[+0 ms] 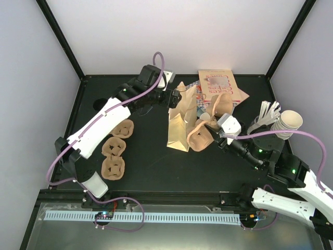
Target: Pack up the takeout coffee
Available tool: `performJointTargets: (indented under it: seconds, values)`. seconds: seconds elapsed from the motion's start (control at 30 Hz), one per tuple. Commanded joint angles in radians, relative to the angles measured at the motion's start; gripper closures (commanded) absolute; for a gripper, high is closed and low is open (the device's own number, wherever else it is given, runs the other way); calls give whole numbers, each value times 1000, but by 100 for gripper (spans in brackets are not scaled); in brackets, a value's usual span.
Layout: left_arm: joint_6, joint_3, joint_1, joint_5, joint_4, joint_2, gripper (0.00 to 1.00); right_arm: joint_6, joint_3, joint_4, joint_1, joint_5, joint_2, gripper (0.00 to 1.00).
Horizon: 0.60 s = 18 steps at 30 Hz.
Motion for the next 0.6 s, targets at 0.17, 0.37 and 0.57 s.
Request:
performJointTargets:
  seconds: [0.17,0.37,0.57]
  values:
    - [-35,35,-6,-9,-101,60,30,-1,8,12,-4,38,-8,59]
    - [-40,54,-6,-6,-149,107,44,-1,18,13,-4,32,6,59]
    - [0,59,-7,-36,-173,91,86,2,38,13,-4,24,24,59]
